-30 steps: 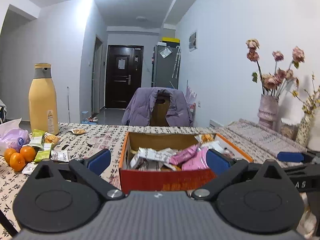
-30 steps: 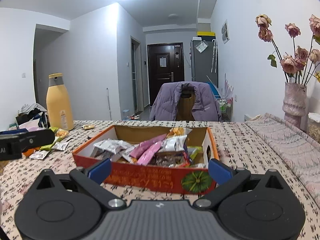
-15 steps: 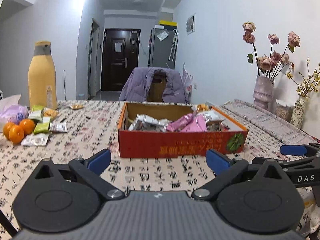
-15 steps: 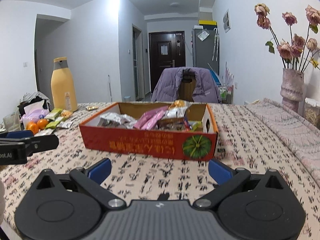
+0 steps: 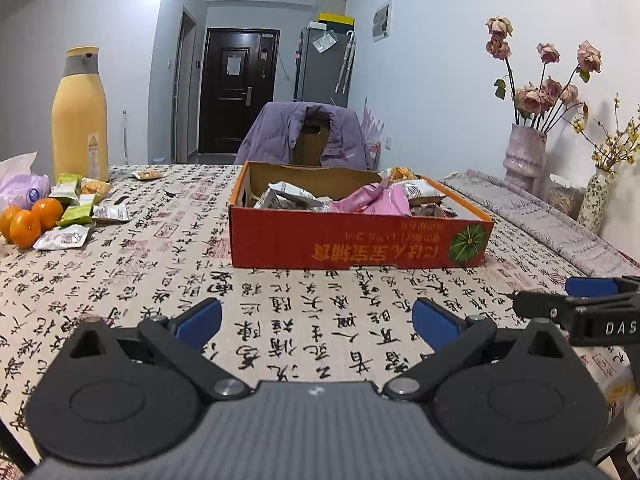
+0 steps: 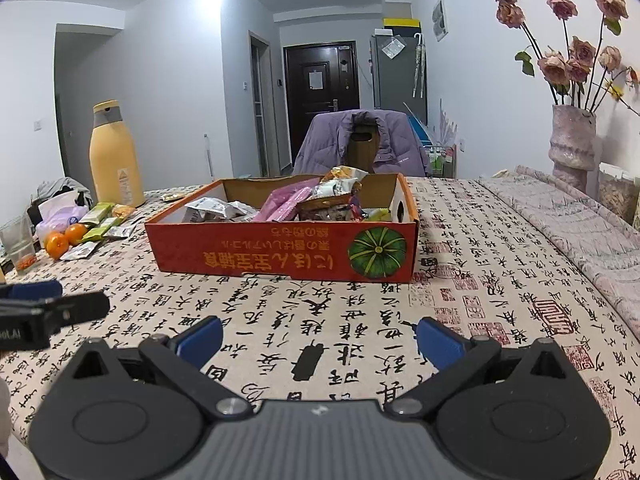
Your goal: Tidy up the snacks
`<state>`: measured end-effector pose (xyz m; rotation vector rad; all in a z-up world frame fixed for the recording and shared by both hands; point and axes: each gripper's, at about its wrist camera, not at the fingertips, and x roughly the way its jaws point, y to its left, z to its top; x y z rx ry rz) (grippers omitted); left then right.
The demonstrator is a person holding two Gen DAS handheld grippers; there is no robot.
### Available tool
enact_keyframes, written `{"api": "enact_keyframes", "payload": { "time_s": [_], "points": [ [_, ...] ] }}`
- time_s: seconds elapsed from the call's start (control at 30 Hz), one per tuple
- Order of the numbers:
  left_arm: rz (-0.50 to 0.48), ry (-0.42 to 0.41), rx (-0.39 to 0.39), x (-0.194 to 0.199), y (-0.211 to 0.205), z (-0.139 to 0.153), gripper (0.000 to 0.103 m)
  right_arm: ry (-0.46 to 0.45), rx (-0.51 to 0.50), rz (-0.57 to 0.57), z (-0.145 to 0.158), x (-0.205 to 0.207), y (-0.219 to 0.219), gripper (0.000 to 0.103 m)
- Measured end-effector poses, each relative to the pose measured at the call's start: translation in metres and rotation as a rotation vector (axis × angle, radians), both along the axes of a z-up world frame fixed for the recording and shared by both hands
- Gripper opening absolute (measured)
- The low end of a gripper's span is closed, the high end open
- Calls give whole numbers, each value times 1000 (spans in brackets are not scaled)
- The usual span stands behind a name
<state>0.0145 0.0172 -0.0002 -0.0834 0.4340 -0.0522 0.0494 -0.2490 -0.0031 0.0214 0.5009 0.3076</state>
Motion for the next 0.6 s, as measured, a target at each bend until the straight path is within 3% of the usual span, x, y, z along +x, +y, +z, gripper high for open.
{"api": "enact_keyframes", "payload": {
  "time_s": [0.6],
  "points": [
    [-12,2,6,-2,-6,-1,103,8,3,4,-3,0,1,103]
  ]
}}
